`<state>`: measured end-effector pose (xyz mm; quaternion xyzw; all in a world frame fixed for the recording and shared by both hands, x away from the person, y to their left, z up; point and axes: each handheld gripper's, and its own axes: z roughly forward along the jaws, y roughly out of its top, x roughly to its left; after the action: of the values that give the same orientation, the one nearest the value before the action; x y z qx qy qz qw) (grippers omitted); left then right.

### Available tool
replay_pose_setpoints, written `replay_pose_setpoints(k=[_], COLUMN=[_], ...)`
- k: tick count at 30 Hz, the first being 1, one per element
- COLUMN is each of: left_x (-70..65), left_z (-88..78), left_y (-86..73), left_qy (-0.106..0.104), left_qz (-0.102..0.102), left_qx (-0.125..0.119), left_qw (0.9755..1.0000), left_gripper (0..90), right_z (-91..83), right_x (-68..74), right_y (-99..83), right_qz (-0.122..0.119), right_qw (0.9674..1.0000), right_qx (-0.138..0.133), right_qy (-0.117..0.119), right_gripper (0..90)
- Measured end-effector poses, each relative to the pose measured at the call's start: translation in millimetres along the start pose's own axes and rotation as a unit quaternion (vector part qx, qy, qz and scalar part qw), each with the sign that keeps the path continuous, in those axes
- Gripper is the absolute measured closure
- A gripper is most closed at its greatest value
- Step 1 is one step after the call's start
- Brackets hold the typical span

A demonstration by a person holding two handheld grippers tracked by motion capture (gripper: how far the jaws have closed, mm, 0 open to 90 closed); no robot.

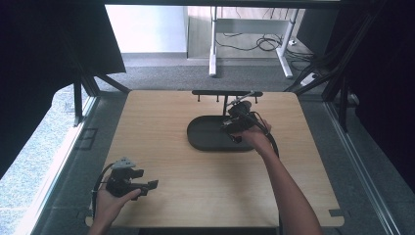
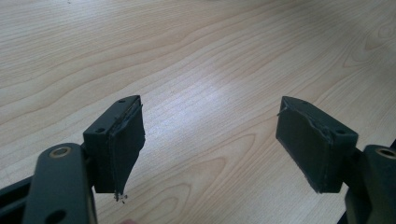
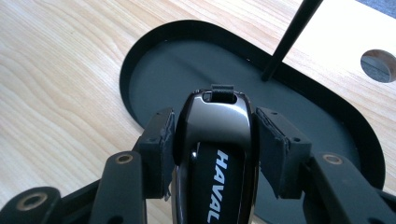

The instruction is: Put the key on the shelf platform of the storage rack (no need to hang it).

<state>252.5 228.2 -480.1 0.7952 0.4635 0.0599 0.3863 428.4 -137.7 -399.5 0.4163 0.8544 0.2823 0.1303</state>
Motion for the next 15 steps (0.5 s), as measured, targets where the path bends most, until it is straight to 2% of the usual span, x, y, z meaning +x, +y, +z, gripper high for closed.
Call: replay_pose_setpoints(k=[15], left_x=[0.3], left_z=[0.0], left_y=[-0.1], left_qy=[0.001], left_qz=[0.000], left_qx=[0.000], left_qw=[1.0000], left_gripper=[23.9], right_z=[25.4], right_x=[-12.0], right_y=[4.9], right_qz=[0.017], right_qw=[0.9996], right_qx=[0.016], right_qy=[-0.015], right_gripper=[50.0])
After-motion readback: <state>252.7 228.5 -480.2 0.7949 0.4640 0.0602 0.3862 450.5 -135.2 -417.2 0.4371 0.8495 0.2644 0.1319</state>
